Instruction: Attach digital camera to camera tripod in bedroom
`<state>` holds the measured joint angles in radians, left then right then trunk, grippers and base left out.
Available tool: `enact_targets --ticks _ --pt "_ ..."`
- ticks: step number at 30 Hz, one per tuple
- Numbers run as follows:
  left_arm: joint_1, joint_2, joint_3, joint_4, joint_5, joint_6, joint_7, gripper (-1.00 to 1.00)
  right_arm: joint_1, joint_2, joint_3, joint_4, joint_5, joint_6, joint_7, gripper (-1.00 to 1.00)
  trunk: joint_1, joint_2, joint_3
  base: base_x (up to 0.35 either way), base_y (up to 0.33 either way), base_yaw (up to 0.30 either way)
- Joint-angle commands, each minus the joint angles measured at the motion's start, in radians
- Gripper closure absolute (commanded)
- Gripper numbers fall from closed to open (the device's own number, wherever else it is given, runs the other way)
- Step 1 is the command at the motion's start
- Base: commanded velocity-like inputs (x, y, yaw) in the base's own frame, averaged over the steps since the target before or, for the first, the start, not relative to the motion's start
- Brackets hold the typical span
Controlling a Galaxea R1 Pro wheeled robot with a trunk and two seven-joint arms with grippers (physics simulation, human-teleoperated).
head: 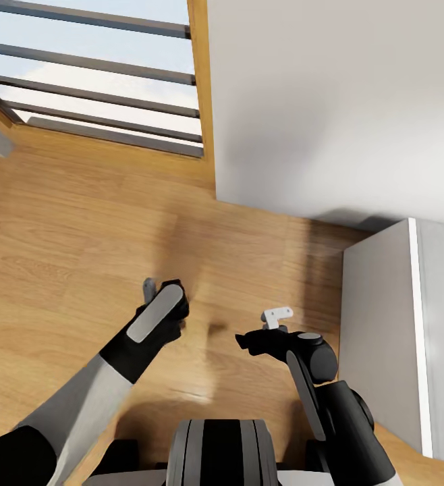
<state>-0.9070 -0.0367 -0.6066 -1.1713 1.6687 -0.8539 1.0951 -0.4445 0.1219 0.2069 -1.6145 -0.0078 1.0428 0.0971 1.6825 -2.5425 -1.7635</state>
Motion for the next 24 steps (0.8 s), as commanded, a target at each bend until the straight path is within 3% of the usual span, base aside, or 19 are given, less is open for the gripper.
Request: enact_targets --ticks 1,5,8,13,14,15,17,18,22,23,24 --pt "0.000 0.018 -0.024 -0.029 -0.003 0.003 0.026 1.00 0.000 0.000 -0.001 -0.001 0.000 0.004 0.003 -1.00 0.000 0.000 -0.001 0.000 0.000 0.000" --pt "-0.001 0.074 -0.077 -0.113 -0.002 0.016 0.083 1.00 0.000 0.000 -0.004 -0.001 0.000 0.004 0.003 -1.00 0.000 0.000 -0.001 0.000 0.000 0.000" --pt "-0.001 0.093 -0.090 -0.137 0.000 0.053 0.098 1.00 0.000 -0.001 -0.005 -0.001 0.000 0.004 0.003 -1.00 0.000 0.000 -0.001 0.000 0.000 0.000" --pt "-0.001 0.117 -0.096 -0.168 0.003 0.248 0.133 1.00 -0.002 0.000 -0.008 -0.001 0.000 0.004 0.003 -1.00 0.000 0.000 -0.001 0.000 0.000 0.000" --pt "-0.001 0.117 -0.096 -0.168 0.003 0.248 0.133 1.00 -0.002 0.000 -0.008 -0.001 0.000 0.004 0.003 -1.00 0.000 0.000 -0.001 0.000 0.000 0.000" --pt "-0.001 0.120 -0.095 -0.172 0.002 0.295 0.144 1.00 -0.003 0.001 -0.009 -0.001 0.000 0.004 0.003 -1.00 0.000 0.000 -0.001 0.000 0.000 0.000" --pt "0.000 0.124 -0.085 -0.182 0.001 0.385 0.164 1.00 -0.003 0.003 -0.009 -0.001 0.001 0.004 0.003 -1.00 0.000 0.000 -0.001 0.000 0.000 0.000" --pt "0.000 0.124 -0.085 -0.182 0.001 0.385 0.164 1.00 -0.003 0.003 -0.009 -0.001 0.001 0.004 0.003 -1.00 0.000 0.000 -0.001 0.000 0.000 0.000" --pt "0.000 0.133 -0.044 -0.216 -0.003 0.571 0.185 1.00 -0.005 0.006 -0.011 -0.001 0.001 0.004 0.002 -1.00 0.000 0.000 -0.001 0.000 0.000 0.000" --pt "0.000 0.133 -0.044 -0.216 -0.003 0.571 0.185 1.00 -0.005 0.006 -0.011 -0.001 0.001 0.004 0.002 -1.00 0.000 0.000 -0.001 0.000 0.000 0.000" --pt "0.000 0.136 -0.035 -0.228 -0.003 0.621 0.188 1.00 -0.005 0.007 -0.011 -0.001 0.001 0.004 0.001 -1.00 0.000 0.000 -0.001 0.000 0.000 0.000"
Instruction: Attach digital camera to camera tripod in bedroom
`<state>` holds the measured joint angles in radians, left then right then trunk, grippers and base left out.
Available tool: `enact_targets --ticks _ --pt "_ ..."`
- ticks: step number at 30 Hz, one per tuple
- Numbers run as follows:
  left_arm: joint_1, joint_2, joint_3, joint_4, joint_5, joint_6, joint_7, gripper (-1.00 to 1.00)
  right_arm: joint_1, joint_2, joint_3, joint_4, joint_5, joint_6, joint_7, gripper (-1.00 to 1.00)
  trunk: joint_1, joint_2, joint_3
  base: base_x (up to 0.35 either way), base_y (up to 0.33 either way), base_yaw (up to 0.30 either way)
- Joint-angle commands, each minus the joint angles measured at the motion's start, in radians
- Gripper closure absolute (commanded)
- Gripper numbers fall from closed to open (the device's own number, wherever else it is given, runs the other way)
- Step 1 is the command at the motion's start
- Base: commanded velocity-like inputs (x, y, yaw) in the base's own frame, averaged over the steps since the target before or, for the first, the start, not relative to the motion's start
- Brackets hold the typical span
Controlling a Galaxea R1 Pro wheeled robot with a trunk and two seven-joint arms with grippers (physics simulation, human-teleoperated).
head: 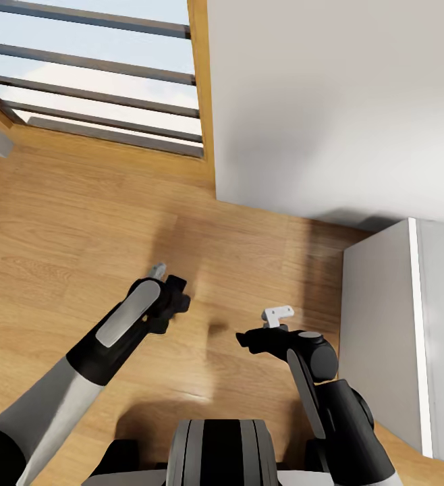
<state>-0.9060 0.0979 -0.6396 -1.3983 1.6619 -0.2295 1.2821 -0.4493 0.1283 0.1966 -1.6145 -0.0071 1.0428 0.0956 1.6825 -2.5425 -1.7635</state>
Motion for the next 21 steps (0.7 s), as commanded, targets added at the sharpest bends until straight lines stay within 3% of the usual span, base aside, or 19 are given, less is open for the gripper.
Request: enact_targets --ticks 1,5,6,9,15,21 --pt "0.000 0.005 0.007 -0.014 0.003 0.046 0.003 1.00 -0.001 0.001 -0.001 -0.001 0.000 0.004 0.002 -1.00 0.000 0.000 -0.001 0.000 0.000 0.000" --pt "0.006 0.031 0.047 -0.070 0.003 0.232 0.006 1.00 -0.004 0.002 -0.001 -0.001 0.001 0.004 0.002 -1.00 0.000 0.000 -0.001 0.000 0.000 0.000" --pt "0.006 0.031 0.047 -0.070 0.003 0.232 0.006 1.00 -0.004 0.002 -0.001 -0.001 0.001 0.004 0.002 -1.00 0.000 0.000 -0.001 0.000 0.000 0.000" --pt "0.016 0.050 0.066 -0.106 0.003 0.339 0.007 1.00 -0.007 0.002 -0.001 -0.001 0.000 0.004 0.001 -1.00 0.000 0.000 -0.001 0.000 0.000 0.000" --pt "0.032 0.066 0.080 -0.135 0.003 0.436 0.009 1.00 -0.013 0.001 -0.002 -0.001 0.000 0.004 0.002 -1.00 0.000 0.000 -0.001 0.000 0.000 0.034" --pt "0.045 0.081 0.084 -0.175 0.004 0.525 0.011 1.00 -0.022 0.001 -0.004 -0.001 0.000 0.004 0.004 -1.00 0.000 0.000 -0.001 0.000 0.000 0.178"
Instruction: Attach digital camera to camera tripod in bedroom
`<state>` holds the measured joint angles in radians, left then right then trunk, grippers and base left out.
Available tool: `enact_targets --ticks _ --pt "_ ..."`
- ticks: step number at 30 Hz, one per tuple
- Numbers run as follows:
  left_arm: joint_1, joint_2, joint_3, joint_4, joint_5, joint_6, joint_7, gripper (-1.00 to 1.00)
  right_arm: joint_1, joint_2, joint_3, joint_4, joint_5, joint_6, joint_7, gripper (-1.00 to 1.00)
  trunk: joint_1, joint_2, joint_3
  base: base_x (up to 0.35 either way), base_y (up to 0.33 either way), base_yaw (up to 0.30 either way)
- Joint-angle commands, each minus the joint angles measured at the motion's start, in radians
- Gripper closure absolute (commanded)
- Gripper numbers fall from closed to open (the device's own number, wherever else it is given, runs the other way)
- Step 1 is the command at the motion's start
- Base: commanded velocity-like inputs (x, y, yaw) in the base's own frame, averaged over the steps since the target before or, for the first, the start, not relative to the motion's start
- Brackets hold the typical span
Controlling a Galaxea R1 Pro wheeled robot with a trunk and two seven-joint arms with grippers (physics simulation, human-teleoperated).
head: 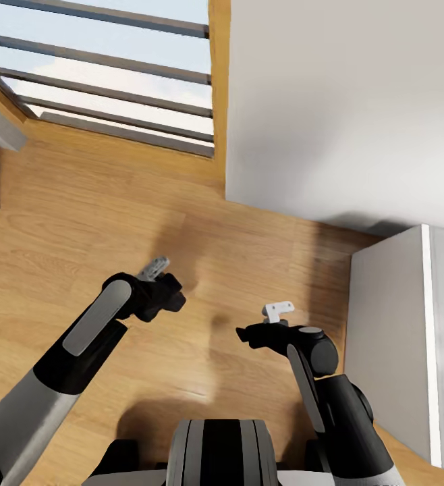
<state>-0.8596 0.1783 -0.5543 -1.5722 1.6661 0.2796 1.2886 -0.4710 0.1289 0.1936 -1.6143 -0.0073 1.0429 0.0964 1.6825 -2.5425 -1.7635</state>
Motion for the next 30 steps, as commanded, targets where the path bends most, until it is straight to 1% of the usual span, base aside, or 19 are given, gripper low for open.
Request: enact_targets --ticks 1,2,3,5,6,8,15,18,19,24,29,30 --pt "0.001 0.002 -0.001 -0.007 0.000 0.033 0.005 1.00 -0.002 0.000 -0.001 -0.001 0.000 0.004 0.003 -1.00 -0.001 0.000 0.003 0.000 0.000 0.237" --pt "0.002 0.004 -0.001 -0.012 0.000 0.051 0.005 1.00 -0.002 0.000 -0.001 -0.001 0.000 0.004 0.003 -1.00 -0.001 0.000 0.007 0.000 0.000 0.248" --pt "0.002 0.004 -0.001 -0.012 0.000 0.051 0.005 1.00 -0.002 0.000 -0.001 -0.001 0.000 0.004 0.003 -1.00 -0.001 0.000 0.011 0.000 0.000 0.248" --pt "0.004 0.005 -0.002 -0.019 -0.001 0.088 0.005 1.00 -0.004 0.000 -0.001 -0.001 0.000 0.004 0.003 -1.00 -0.002 0.001 0.019 0.000 0.000 0.261" --pt "0.005 0.007 -0.002 -0.025 -0.001 0.123 0.005 1.00 -0.005 0.000 -0.002 -0.001 0.000 0.004 0.004 -1.00 -0.003 0.001 0.023 0.000 0.000 0.275" --pt "0.005 0.007 -0.003 -0.028 -0.001 0.150 0.005 1.00 -0.006 -0.001 -0.002 -0.001 0.000 0.004 0.006 -1.00 -0.004 0.002 0.030 0.000 0.000 0.281" --pt "0.005 0.008 -0.007 -0.032 -0.002 0.194 0.006 1.00 -0.009 -0.001 -0.001 -0.001 0.000 0.004 0.009 -1.00 -0.007 0.003 0.056 0.000 0.000 0.287" --pt "0.003 0.009 -0.007 -0.033 -0.003 0.230 0.007 1.00 -0.010 -0.001 -0.002 -0.001 0.000 0.004 0.010 -1.00 -0.008 0.004 0.067 0.000 0.000 0.292" --pt "-0.002 0.009 -0.006 -0.034 -0.003 0.288 0.009 1.00 -0.010 -0.001 -0.002 -0.001 0.000 0.004 0.010 -1.00 -0.009 0.004 0.070 0.000 0.000 0.294" --pt "-0.004 0.010 -0.002 -0.034 -0.003 0.343 0.009 1.00 -0.011 -0.002 -0.001 -0.001 0.000 0.004 0.010 -1.00 -0.011 0.005 0.087 0.000 0.000 0.294" --pt "-0.005 0.013 -0.002 -0.034 -0.003 0.354 0.009 1.00 -0.011 -0.002 -0.001 -0.001 0.000 0.004 0.010 -1.00 -0.013 0.007 0.105 0.000 0.000 0.294" --pt "-0.005 0.020 -0.002 -0.034 -0.003 0.359 0.008 1.00 -0.011 -0.002 0.000 -0.001 0.000 0.004 0.009 -1.00 -0.014 0.007 0.108 0.000 0.000 0.294"
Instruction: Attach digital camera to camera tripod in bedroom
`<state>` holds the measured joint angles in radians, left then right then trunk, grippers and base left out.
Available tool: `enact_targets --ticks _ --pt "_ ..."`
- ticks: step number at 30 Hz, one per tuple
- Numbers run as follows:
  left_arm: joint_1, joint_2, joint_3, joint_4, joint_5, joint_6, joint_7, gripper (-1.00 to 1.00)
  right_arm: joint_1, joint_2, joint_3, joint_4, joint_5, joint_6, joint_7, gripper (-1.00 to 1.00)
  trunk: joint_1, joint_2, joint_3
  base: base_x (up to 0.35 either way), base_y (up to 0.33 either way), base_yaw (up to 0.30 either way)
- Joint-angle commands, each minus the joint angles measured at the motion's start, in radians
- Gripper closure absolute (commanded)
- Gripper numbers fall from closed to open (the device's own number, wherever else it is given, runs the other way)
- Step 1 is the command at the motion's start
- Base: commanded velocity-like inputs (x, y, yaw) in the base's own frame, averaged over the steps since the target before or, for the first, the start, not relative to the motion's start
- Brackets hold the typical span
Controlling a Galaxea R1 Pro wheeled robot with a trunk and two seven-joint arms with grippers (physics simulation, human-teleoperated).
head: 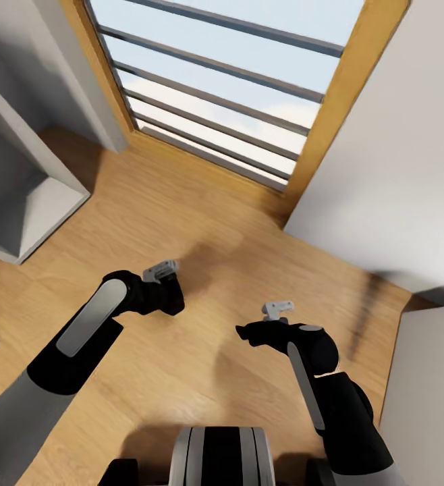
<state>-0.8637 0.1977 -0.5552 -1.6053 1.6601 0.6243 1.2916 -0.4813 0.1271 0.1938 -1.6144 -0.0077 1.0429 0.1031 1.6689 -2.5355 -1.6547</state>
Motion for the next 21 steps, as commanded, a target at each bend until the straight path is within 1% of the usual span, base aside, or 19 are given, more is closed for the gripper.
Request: enact_targets --ticks 1,5,10,18,19,21 --pt "-0.001 0.002 -0.001 -0.001 0.003 0.014 0.005 1.00 0.000 0.000 -0.001 -0.001 0.000 0.004 0.003 -1.00 -0.001 0.000 0.003 0.000 0.000 0.294" --pt "-0.001 0.007 -0.001 -0.001 0.003 0.021 0.004 1.00 0.000 0.000 -0.001 -0.001 0.000 0.004 0.003 -1.00 -0.002 0.001 0.018 0.000 0.000 0.294" --pt "0.002 0.010 -0.001 -0.001 0.003 0.066 0.004 1.00 0.000 0.001 -0.001 -0.001 0.000 0.004 0.003 -1.00 -0.005 0.002 0.037 0.000 0.000 0.294" --pt "0.007 0.014 0.000 -0.001 0.003 0.093 0.004 1.00 0.000 0.000 -0.001 -0.001 0.000 0.004 0.003 -1.00 -0.008 0.004 0.067 0.000 0.000 0.294" --pt "0.008 0.016 0.001 -0.001 0.003 0.094 0.003 1.00 0.000 0.000 -0.001 -0.001 0.000 0.004 0.003 -1.00 -0.009 0.004 0.071 0.000 0.000 0.294" --pt "0.013 0.029 0.003 -0.001 0.003 0.095 -0.013 1.00 0.000 0.001 -0.001 -0.001 0.000 0.004 0.003 -1.00 -0.010 0.005 0.079 0.000 0.000 0.294"
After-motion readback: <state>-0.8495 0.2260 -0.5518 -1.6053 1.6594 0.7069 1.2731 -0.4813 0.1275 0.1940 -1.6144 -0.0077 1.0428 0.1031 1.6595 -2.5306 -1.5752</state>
